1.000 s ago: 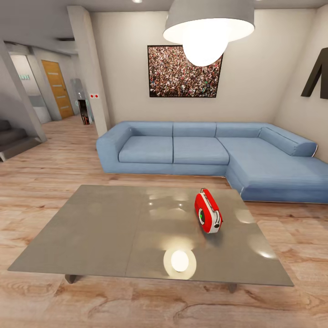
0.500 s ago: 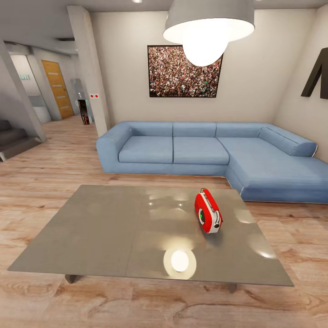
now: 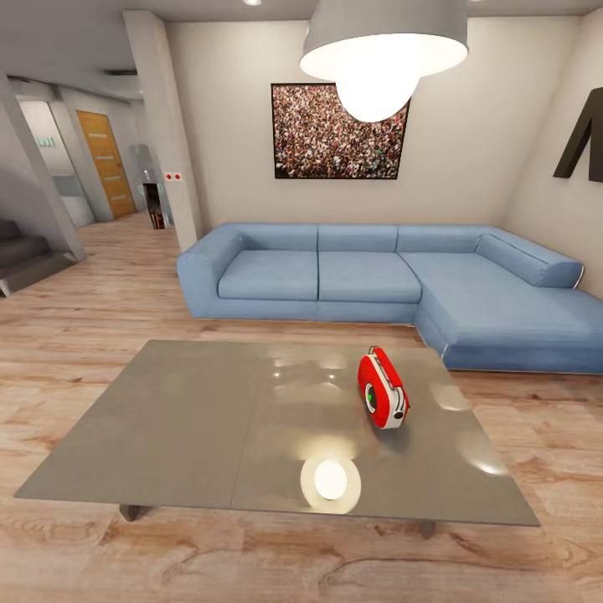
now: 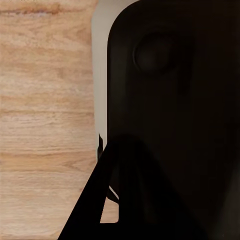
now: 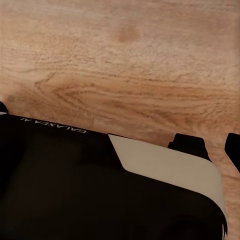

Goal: Turn on the radio receiver that's on the table in the living room.

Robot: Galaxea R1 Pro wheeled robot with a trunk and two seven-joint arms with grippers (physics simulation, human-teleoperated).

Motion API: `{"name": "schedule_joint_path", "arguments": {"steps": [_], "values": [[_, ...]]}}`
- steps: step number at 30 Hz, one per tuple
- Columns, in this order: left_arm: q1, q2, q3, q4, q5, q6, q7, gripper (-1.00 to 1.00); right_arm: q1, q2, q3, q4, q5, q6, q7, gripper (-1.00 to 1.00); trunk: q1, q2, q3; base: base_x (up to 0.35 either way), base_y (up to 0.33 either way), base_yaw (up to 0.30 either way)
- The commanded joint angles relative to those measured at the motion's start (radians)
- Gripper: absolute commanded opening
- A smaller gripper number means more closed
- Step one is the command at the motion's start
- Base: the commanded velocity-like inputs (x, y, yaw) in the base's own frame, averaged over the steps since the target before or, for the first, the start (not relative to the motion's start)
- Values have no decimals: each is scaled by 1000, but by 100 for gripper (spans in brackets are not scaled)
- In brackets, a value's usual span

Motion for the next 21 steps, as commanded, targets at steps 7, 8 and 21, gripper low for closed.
{"name": "schedule_joint_path", "arguments": {"steps": [7,8,21], "values": [[0,0,0,0,0,0,0,-100,0,0,0,0,0,0,0,100,0,0,0,0,0,0],[0,0,0,0,0,0,0,-100,0,0,0,0,0,0,0,100,0,0,0,0,0,0],[0,0,0,0,0,0,0,-100,0,0,0,0,0,0,0,100,0,0,0,0,0,0]]}}
